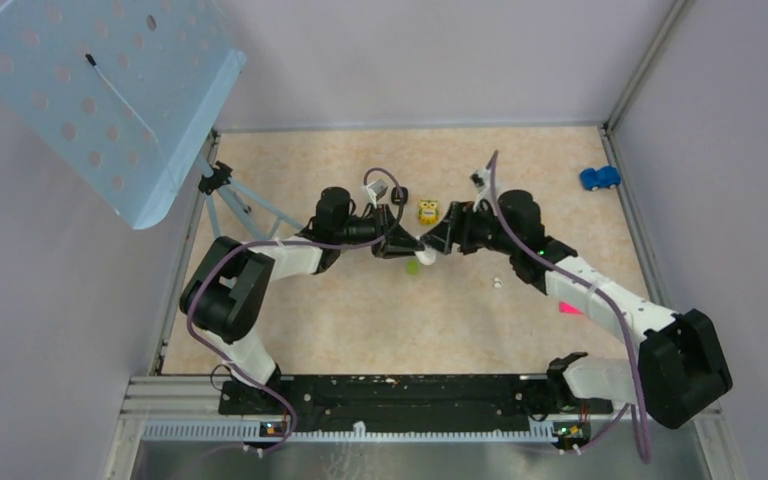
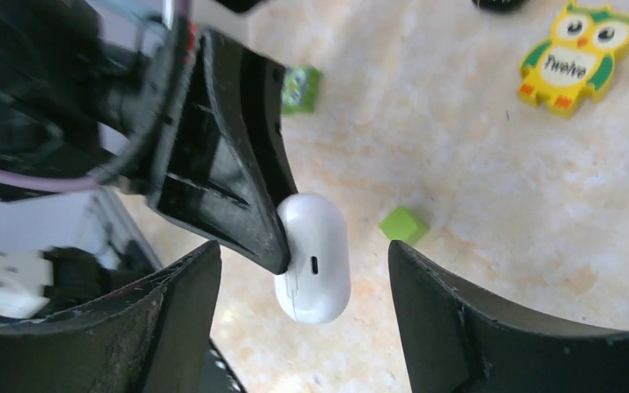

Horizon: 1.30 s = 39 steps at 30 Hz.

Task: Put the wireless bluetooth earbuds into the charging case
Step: Pass from the right arm to the left, then pass from the left arm to the right

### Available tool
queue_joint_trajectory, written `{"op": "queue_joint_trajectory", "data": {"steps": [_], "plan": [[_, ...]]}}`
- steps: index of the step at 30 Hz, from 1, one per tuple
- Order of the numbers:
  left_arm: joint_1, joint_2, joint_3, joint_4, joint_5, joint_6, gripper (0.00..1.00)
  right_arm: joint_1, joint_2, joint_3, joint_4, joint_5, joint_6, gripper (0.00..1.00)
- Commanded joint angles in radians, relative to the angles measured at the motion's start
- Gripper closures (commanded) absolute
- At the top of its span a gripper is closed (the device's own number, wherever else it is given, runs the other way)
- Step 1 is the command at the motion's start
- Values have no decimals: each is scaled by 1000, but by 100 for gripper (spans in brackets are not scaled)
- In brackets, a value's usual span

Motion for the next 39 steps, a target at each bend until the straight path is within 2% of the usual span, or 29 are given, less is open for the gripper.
{"op": "queue_joint_trajectory", "data": {"steps": [1, 5, 10, 16, 22, 24, 33, 35, 37, 39], "plan": [[21, -27, 45, 119, 120, 15, 100, -116, -56, -38, 226, -246, 199, 27], [24, -29, 67, 206, 199, -12, 100, -153, -31, -95, 418, -354, 339, 27], [23, -44, 60, 295, 199, -59, 100, -157, 17, -148, 625, -422, 467, 29], [23, -54, 54, 381, 213, -112, 100, -158, 38, -182, 702, -439, 515, 34], [23, -48, 52, 482, 214, -176, 100, -163, 67, -217, 810, -456, 600, 49], [23, -48, 52, 491, 214, -180, 100, -164, 79, -228, 857, -462, 634, 52], [23, -55, 43, 519, 215, -190, 100, -176, 165, -267, 1108, -473, 796, 77], [23, -57, 45, 523, 216, -189, 100, -179, 181, -274, 1148, -476, 821, 75], [24, -58, 47, 523, 218, -189, 100, -181, 192, -281, 1174, -474, 838, 63], [24, -57, 47, 523, 219, -190, 100, -181, 198, -289, 1205, -471, 860, 59]]}}
